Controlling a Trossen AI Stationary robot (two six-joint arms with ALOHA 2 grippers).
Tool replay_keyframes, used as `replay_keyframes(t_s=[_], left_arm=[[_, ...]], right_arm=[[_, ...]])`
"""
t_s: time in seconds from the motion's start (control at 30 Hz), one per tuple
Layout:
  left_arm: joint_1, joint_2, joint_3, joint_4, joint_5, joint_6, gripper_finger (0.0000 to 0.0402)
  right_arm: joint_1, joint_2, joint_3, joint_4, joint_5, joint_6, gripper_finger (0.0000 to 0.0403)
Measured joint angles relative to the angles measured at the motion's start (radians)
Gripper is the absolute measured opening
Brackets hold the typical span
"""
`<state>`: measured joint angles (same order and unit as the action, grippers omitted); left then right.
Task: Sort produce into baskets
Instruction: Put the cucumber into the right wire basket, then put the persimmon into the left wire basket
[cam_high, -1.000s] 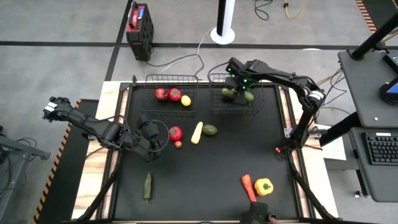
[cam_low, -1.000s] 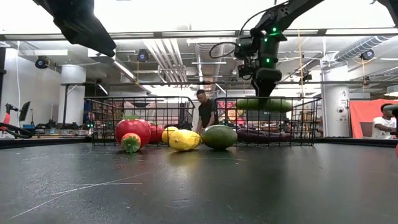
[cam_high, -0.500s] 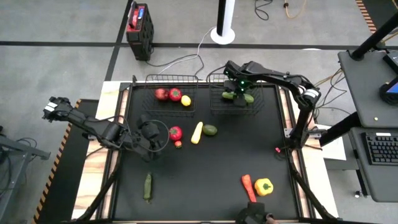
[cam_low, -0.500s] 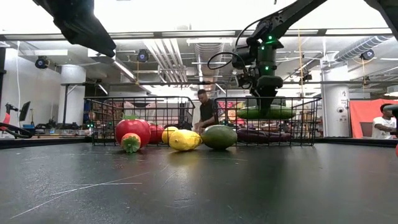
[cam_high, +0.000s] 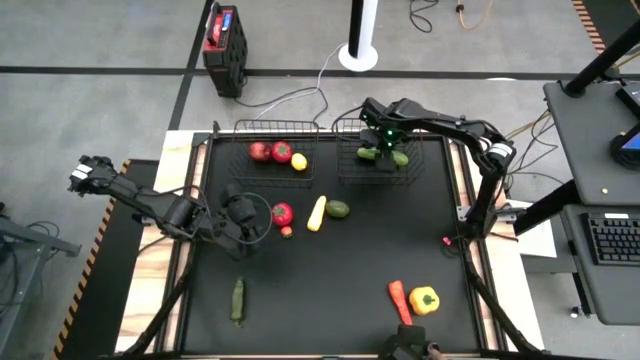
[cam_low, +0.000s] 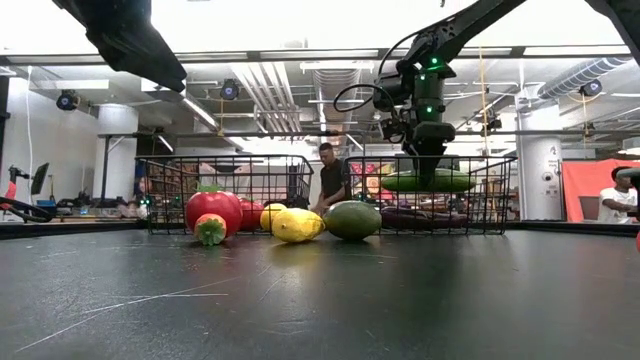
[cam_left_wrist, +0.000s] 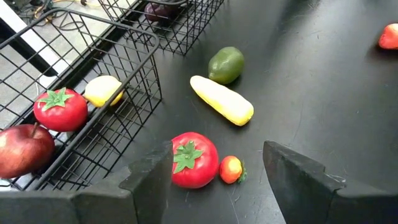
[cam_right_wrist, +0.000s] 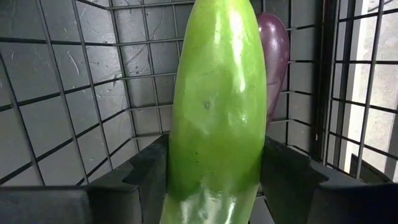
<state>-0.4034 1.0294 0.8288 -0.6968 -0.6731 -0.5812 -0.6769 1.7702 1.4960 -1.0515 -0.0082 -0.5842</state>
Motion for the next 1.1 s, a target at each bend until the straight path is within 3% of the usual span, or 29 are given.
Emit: replay_keyframes(t_s=[1.1], left_arm=[[0.000, 0.000, 0.000, 0.020, 0.000, 0.014, 0.0231]], right_arm=[[0.000, -0.013, 0.030, 0.009, 0.044, 0.072, 0.0258]])
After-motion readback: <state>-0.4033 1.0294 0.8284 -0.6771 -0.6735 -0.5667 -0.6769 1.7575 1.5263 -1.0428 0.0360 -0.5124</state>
